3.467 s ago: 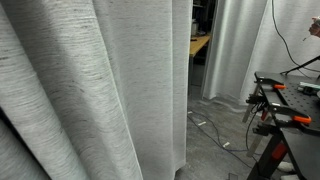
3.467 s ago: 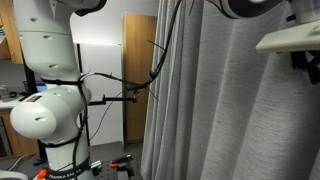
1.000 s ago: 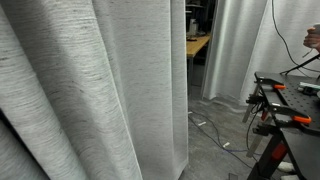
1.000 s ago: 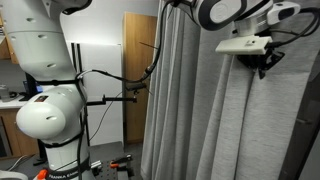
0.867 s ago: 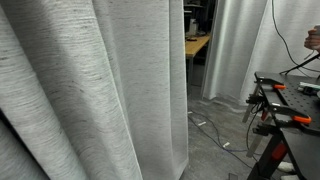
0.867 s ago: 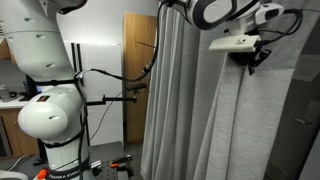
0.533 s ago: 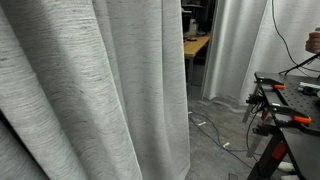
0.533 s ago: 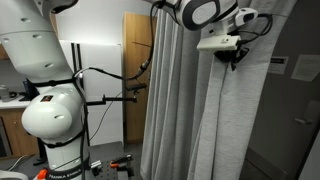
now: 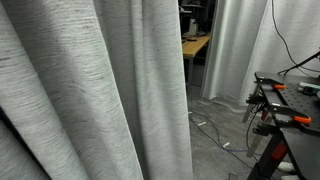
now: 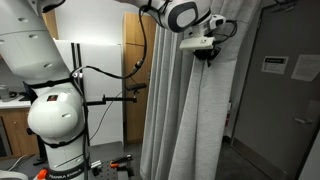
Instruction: Open the grey curtain
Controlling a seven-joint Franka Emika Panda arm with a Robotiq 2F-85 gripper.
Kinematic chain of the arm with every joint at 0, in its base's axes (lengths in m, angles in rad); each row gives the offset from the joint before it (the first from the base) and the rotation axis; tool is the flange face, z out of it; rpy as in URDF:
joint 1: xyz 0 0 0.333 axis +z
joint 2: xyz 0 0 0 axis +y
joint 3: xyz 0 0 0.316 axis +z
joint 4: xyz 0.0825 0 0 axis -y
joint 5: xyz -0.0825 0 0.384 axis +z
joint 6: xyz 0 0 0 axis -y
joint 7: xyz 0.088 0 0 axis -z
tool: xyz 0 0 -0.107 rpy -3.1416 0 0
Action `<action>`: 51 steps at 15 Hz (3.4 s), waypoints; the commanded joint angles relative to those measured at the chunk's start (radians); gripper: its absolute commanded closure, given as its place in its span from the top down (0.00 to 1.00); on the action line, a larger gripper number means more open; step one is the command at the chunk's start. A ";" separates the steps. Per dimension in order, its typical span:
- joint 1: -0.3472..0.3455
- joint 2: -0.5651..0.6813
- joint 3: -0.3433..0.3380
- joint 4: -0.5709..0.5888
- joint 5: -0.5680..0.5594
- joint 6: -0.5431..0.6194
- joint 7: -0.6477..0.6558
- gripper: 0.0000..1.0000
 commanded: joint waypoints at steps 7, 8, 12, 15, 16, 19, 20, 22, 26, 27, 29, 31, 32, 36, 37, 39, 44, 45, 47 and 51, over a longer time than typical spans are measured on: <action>0.148 -0.050 0.089 -0.126 -0.011 -0.020 0.006 0.00; 0.161 -0.055 0.096 -0.135 -0.011 -0.018 0.004 0.00; 0.208 -0.092 0.113 -0.157 -0.009 -0.010 -0.006 0.00; 0.243 -0.118 0.121 -0.171 -0.005 -0.009 -0.007 0.00; 0.254 -0.127 0.122 -0.176 -0.004 -0.009 -0.010 0.00; 0.287 -0.155 0.126 -0.191 0.002 -0.008 -0.015 0.00; 0.301 -0.158 0.128 -0.195 0.004 -0.005 -0.018 0.00; 0.321 -0.161 0.135 -0.191 0.007 -0.004 -0.010 0.00; 0.360 -0.172 0.146 -0.193 0.011 0.000 -0.010 0.00; 0.365 -0.173 0.152 -0.191 0.004 0.004 -0.004 0.00; 0.368 -0.175 0.164 -0.192 -0.011 0.010 0.005 0.00; 0.369 -0.175 0.175 -0.190 -0.021 0.014 0.010 0.00; 0.368 -0.174 0.183 -0.188 -0.031 0.017 0.013 0.00; 0.353 -0.169 0.222 -0.170 -0.095 0.006 0.078 0.00; 0.347 -0.167 0.233 -0.165 -0.117 0.002 0.103 0.00; 0.341 -0.163 0.251 -0.156 -0.158 -0.004 0.143 0.00; 0.335 -0.163 0.292 -0.142 -0.232 -0.012 0.229 0.00; 0.326 -0.163 0.305 -0.139 -0.252 -0.016 0.253 0.00; 0.286 -0.165 0.347 -0.135 -0.315 -0.024 0.334 0.00; 0.203 -0.168 0.437 -0.120 -0.463 -0.061 0.500 0.00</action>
